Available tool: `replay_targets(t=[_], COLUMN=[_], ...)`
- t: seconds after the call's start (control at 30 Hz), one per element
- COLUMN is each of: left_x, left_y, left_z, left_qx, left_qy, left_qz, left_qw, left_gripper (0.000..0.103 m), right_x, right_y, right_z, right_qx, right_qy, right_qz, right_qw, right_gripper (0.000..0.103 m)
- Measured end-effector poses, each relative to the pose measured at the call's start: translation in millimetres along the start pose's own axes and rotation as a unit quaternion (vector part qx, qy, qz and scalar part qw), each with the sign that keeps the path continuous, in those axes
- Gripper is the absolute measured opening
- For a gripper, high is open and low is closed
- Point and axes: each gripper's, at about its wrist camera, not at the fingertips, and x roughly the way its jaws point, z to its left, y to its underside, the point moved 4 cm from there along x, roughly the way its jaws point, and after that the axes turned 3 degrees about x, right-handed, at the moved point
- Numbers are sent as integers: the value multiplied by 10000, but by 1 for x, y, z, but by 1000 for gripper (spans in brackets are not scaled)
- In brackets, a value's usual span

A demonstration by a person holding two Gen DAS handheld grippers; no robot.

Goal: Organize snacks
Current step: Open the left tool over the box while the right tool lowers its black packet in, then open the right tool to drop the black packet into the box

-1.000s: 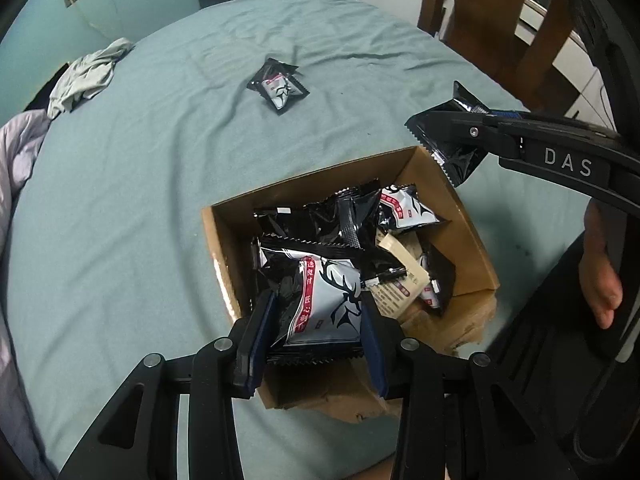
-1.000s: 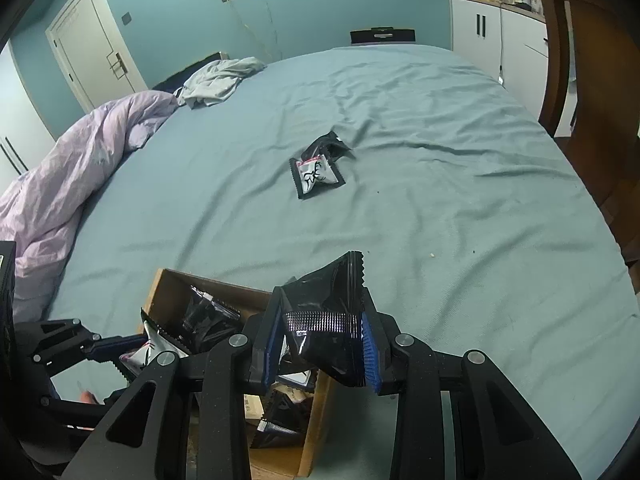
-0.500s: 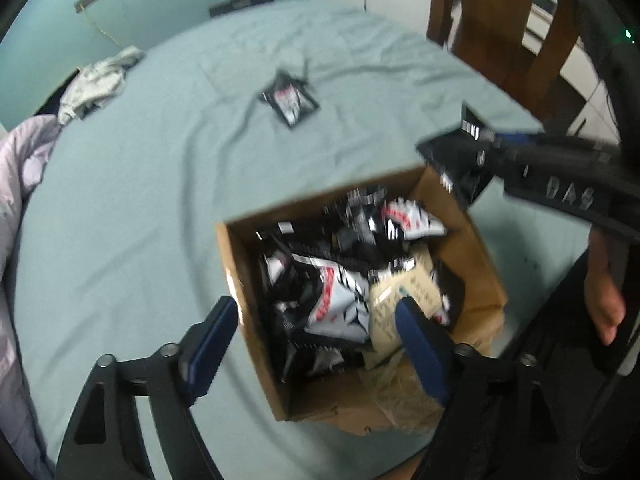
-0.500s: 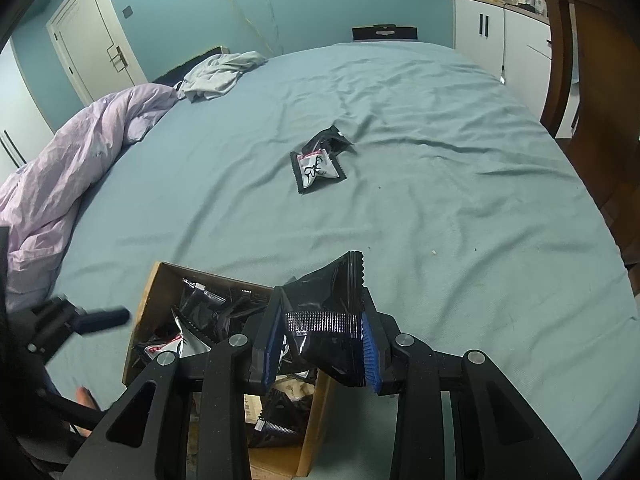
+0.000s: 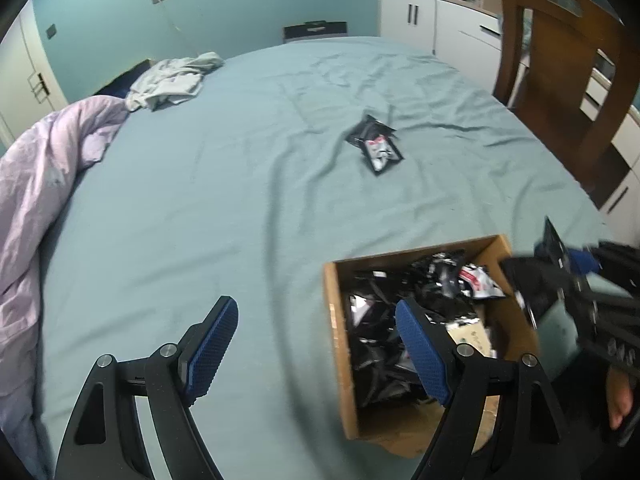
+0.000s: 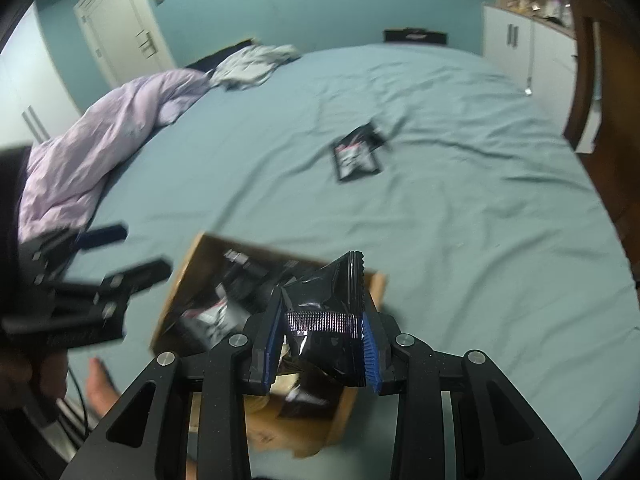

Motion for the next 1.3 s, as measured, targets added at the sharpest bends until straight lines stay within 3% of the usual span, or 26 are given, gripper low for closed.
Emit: replay_targets(t=[0.4,0.6,0.7,0.77,0.87,1.03,1.3], left_x=[5,4,4,4,3,4,5], left_y=[3,3,3,3,3,3,3], left_z=[-4,-5,-4,-4,-4,-5,-5], left_qx=[131,127,93,67,63,88,38], left_qy=[-75,-78,-85,-76,-85,-88,-61], left_qz=[93,71,83,82,95,91,170], left_qw=[9998,9999,9999,9999,9999,9999,9998], left_gripper=[82,82,82,82,82,82,82], right_x=[43,49,41,30,15,-2,-10], right_y=[18,15,9,3,-6,-11,-8], right_z=[36,38,29,20,4,-27,-47], right_qx=[-1154,-997,-567,-252,85,793,1384], right_qy=[251,186,-188,-465,-549,-388,-196], right_qz=[1026,1130,985,722,278,-183,-369], right_qw=[9877,9884,9933,9960,9981,9959,9895], right_gripper=[33,40,45,60,75,79,79])
